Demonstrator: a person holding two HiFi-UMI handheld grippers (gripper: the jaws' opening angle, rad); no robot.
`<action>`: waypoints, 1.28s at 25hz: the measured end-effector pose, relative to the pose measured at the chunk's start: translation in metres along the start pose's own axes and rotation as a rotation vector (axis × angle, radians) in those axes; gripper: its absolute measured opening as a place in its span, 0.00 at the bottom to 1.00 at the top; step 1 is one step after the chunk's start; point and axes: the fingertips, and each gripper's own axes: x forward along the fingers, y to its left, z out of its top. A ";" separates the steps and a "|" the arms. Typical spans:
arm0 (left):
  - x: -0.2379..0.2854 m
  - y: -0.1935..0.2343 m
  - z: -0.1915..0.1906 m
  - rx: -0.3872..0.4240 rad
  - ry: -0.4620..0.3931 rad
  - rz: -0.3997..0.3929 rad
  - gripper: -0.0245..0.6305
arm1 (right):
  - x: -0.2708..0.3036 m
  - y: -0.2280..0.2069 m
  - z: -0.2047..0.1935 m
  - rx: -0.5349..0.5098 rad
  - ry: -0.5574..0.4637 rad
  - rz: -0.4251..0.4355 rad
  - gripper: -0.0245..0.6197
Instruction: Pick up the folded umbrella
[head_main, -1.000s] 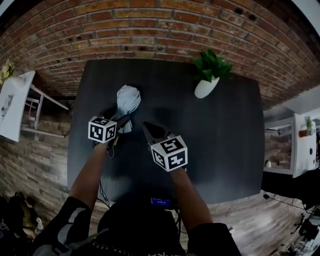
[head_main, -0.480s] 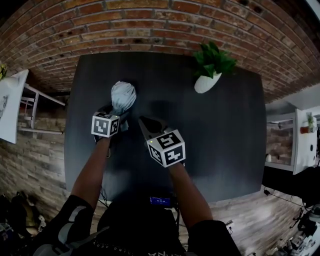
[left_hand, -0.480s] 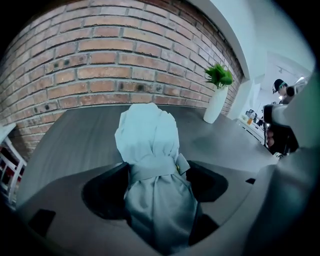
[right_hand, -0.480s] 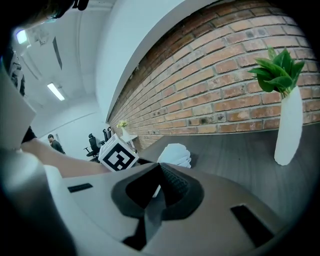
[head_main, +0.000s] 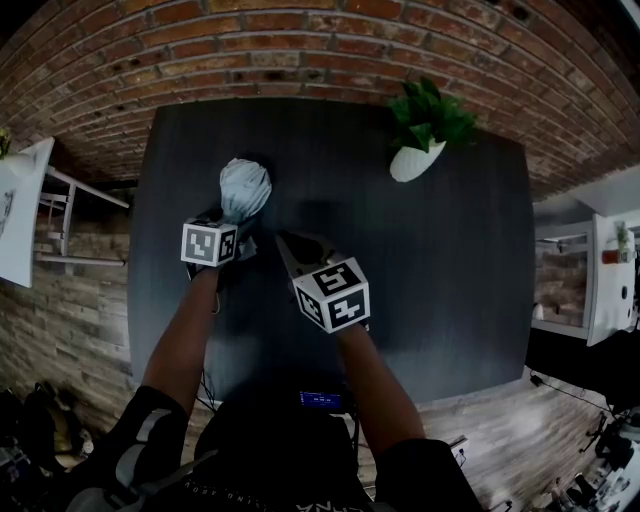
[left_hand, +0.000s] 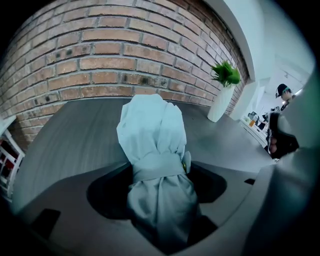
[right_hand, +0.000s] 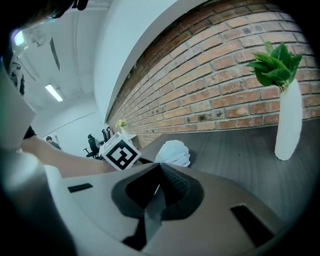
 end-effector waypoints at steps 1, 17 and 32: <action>0.000 0.001 0.000 -0.005 -0.003 -0.006 0.54 | 0.000 0.000 -0.001 0.001 0.002 -0.002 0.05; -0.016 -0.006 -0.002 -0.108 -0.051 -0.187 0.51 | -0.013 0.003 0.003 -0.010 -0.003 -0.026 0.05; -0.137 -0.062 0.055 -0.125 -0.437 -0.395 0.51 | -0.053 0.031 0.026 -0.094 -0.060 -0.035 0.05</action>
